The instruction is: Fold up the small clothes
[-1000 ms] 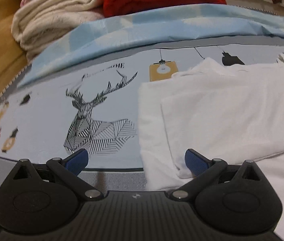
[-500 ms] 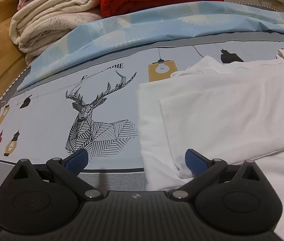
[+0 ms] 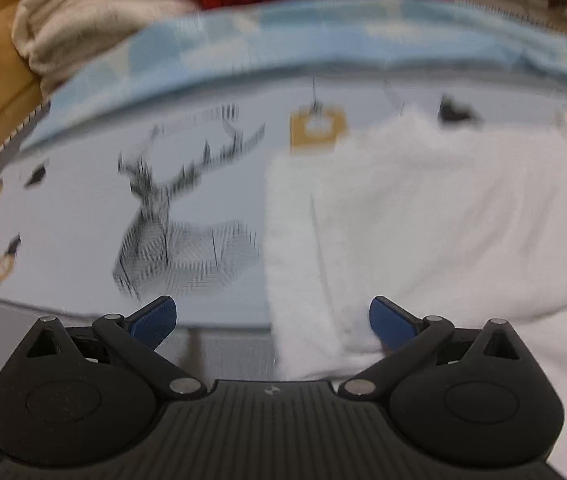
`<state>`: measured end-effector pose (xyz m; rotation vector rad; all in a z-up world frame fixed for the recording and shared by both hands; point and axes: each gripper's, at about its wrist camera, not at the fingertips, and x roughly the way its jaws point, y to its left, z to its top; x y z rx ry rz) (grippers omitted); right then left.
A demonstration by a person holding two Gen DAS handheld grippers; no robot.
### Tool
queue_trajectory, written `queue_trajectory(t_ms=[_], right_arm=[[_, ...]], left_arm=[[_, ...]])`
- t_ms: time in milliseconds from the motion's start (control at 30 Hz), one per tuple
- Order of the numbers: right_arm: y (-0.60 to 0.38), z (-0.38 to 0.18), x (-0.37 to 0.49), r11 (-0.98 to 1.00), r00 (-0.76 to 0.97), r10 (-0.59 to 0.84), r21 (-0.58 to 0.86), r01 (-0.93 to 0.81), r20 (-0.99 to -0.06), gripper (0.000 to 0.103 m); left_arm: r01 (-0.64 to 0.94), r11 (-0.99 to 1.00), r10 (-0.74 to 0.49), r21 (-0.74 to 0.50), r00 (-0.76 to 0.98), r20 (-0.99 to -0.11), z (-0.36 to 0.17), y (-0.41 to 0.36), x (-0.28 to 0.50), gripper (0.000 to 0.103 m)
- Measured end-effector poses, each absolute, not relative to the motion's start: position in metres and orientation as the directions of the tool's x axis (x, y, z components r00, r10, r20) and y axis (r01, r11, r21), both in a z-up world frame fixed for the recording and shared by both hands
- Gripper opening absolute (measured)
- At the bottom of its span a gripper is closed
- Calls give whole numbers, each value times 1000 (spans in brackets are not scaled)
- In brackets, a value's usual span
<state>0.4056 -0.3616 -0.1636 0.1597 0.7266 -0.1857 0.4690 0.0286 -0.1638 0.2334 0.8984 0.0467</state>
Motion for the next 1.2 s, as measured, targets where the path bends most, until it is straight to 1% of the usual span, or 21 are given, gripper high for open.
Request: queue_trajectory(t_ms=[67, 100, 200, 233, 300, 333, 367, 400, 433, 467, 533, 600, 667, 767, 833, 933, 1000, 1067, 1133, 1167, 1200], right_arm=[[-370, -189, 409, 966, 674, -160, 28, 259, -722, 0], [-375, -190, 405, 968, 696, -152, 36, 247, -702, 0], [-386, -177, 401, 956, 687, -136, 87, 280, -714, 0], [-390, -172, 398, 943, 685, -126, 128, 307, -718, 4], [-397, -155, 389, 925, 698, -79, 209, 318, -712, 20], [-397, -143, 381, 926, 720, -41, 245, 288, -692, 40], [-396, -127, 367, 929, 754, -13, 271, 252, -657, 56], [-397, -115, 355, 931, 778, -13, 276, 238, -628, 62], [-395, -101, 337, 932, 800, -26, 274, 235, -599, 72], [-395, -92, 323, 934, 807, -28, 273, 232, -590, 78], [-394, -84, 288, 928, 810, 5, 304, 214, -586, 83], [-390, -91, 251, 923, 770, 75, 336, 186, -633, 83], [-381, -108, 216, 937, 702, 104, 306, 169, -705, 83], [-377, -128, 169, 957, 648, 16, 198, 210, -762, 83], [-386, -133, 147, 948, 639, 3, 205, 243, -769, 83], [-402, -143, 121, 934, 614, 37, 245, 258, -789, 83], [-410, -149, 105, 929, 592, 38, 246, 275, -805, 83], [-413, -150, 95, 918, 589, 112, 310, 246, -801, 82], [-407, -152, 92, 923, 588, 149, 325, 205, -795, 82], [-404, -155, 92, 932, 571, 158, 313, 184, -806, 74], [-399, -158, 94, 937, 541, 165, 303, 176, -825, 65]], left_arm=[[59, 978, 117, 201, 643, -757, -166, 32, 467, 103], [61, 979, 112, 194, 636, -763, -164, 33, 469, 103], [39, 987, 101, 158, 611, -785, -159, 40, 473, 103], [28, 990, 96, 142, 602, -793, -155, 42, 473, 103], [36, 993, 71, 116, 607, -791, -144, 46, 466, 103], [51, 993, 53, 108, 627, -777, -137, 49, 459, 103], [64, 993, 37, 103, 645, -763, -130, 51, 450, 103], [81, 993, 15, 90, 658, -753, -123, 53, 439, 103], [100, 992, -11, 74, 663, -748, -118, 55, 427, 103], [116, 992, -34, 57, 662, -749, -113, 57, 412, 103], [148, 988, -65, 41, 650, -757, -109, 58, 384, 103], [164, 985, -61, 57, 635, -770, -108, 56, 355, 103], [174, 984, -74, 40, 601, -796, -113, 57, 324, 103], [164, 986, -125, -43, 536, -835, -125, 67, 281, 103], [162, 983, -153, -83, 491, -858, -134, 72, 256, 103], [197, 972, -199, -125, 421, -885, -149, 71, 227, 103], [222, 968, -199, -116, 398, -896, -157, 67, 211, 103], [274, 958, -193, -81, 408, -892, -158, 59, 197, 103], [308, 948, -203, -77, 400, -894, -161, 54, 190, 103], [330, 942, -204, -67, 401, -893, -161, 50, 186, 103], [339, 939, -207, -65, 403, -892, -162, 47, 183, 99]])
